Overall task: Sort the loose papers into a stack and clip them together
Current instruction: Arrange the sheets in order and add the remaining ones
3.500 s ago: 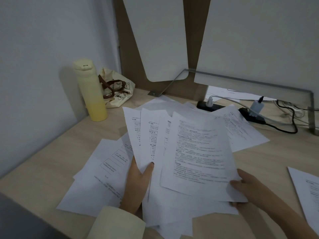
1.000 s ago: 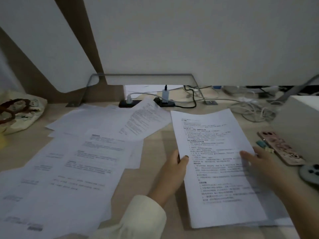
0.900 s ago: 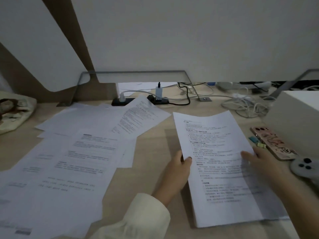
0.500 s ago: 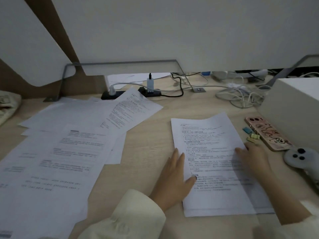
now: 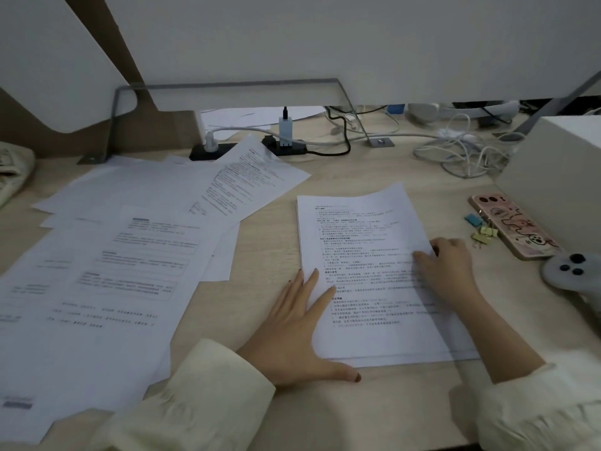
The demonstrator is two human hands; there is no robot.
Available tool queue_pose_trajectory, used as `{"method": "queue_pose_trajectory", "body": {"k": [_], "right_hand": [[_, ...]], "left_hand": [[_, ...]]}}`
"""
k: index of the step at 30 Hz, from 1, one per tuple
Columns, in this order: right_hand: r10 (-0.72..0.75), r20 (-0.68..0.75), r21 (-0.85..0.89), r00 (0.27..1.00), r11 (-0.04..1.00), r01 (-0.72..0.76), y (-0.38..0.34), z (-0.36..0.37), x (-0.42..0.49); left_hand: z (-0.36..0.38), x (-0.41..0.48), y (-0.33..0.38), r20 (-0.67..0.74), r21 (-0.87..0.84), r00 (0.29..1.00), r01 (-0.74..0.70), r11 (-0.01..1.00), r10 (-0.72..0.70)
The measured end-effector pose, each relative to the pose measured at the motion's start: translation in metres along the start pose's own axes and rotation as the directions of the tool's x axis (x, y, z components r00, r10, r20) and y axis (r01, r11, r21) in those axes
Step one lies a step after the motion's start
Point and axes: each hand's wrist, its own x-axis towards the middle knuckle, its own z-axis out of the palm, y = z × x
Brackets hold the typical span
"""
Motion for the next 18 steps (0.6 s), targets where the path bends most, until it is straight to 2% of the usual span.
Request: {"method": "queue_pose_trajectory", "body": {"k": [6, 11, 14, 18], "right_hand": [[0.005, 0.03, 0.012, 1.0, 1.0, -0.005, 0.003, -0.001, -0.004], [-0.017, 0.017, 0.014, 1.0, 1.0, 0.016, -0.001, -0.002, -0.01], [-0.021, 0.043, -0.114, 0.999, 0.993, 0.026, -0.011, -0.003, -0.015], [-0.195, 0.129, -0.182, 0.972, 0.959, 0.217, -0.047, 0.003, -0.027]], "left_hand": [[0.0, -0.012, 0.002, -0.034, -0.002, 0.999, -0.028, 1.0, 0.028], [0.002, -0.015, 0.005, -0.111, 0.124, 0.992, -0.044, 0.991, 0.058], [-0.001, -0.015, 0.005, -0.108, 0.121, 0.992, -0.057, 0.991, 0.07], [-0.014, -0.024, -0.001, -0.132, 0.024, 0.991, -0.026, 0.999, 0.029]]}}
